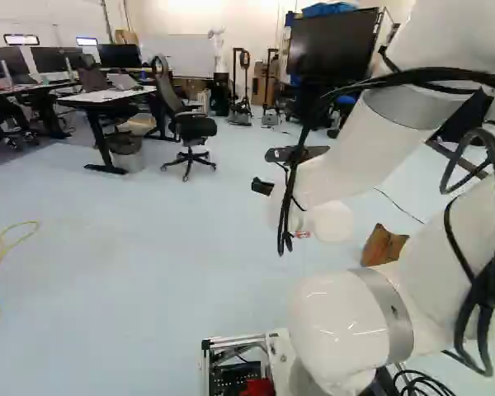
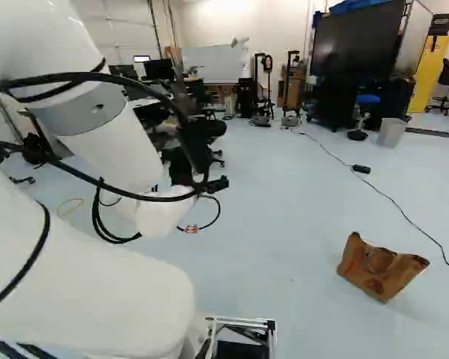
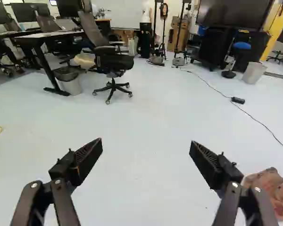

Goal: Pick up the grocery bag from the ground

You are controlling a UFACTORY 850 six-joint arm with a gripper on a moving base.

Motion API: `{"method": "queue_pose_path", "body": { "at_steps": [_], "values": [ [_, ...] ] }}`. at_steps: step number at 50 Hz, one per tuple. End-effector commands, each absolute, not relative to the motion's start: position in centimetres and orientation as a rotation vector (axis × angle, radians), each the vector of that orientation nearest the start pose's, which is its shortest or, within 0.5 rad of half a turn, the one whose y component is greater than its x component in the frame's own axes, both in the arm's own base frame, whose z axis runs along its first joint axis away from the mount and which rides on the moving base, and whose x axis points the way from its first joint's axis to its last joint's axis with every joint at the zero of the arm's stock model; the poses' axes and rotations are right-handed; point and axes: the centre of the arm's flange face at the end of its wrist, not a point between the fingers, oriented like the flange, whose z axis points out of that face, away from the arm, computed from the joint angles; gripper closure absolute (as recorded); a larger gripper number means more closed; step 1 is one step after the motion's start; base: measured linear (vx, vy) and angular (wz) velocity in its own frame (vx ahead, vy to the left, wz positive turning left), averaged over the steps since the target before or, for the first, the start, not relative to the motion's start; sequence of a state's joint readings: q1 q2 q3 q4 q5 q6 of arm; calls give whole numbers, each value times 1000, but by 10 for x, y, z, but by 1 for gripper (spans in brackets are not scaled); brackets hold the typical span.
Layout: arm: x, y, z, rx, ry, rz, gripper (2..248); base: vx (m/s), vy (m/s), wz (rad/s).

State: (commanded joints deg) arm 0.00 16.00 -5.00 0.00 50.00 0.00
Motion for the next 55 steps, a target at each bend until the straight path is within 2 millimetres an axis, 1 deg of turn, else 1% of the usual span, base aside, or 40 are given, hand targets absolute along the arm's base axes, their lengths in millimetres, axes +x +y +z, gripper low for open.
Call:
{"method": "queue_pose_path", "body": {
  "at_steps": [55],
  "values": [
    [270,0,366,-2558,0,-1824,3,0,0,0]
  ]
}}
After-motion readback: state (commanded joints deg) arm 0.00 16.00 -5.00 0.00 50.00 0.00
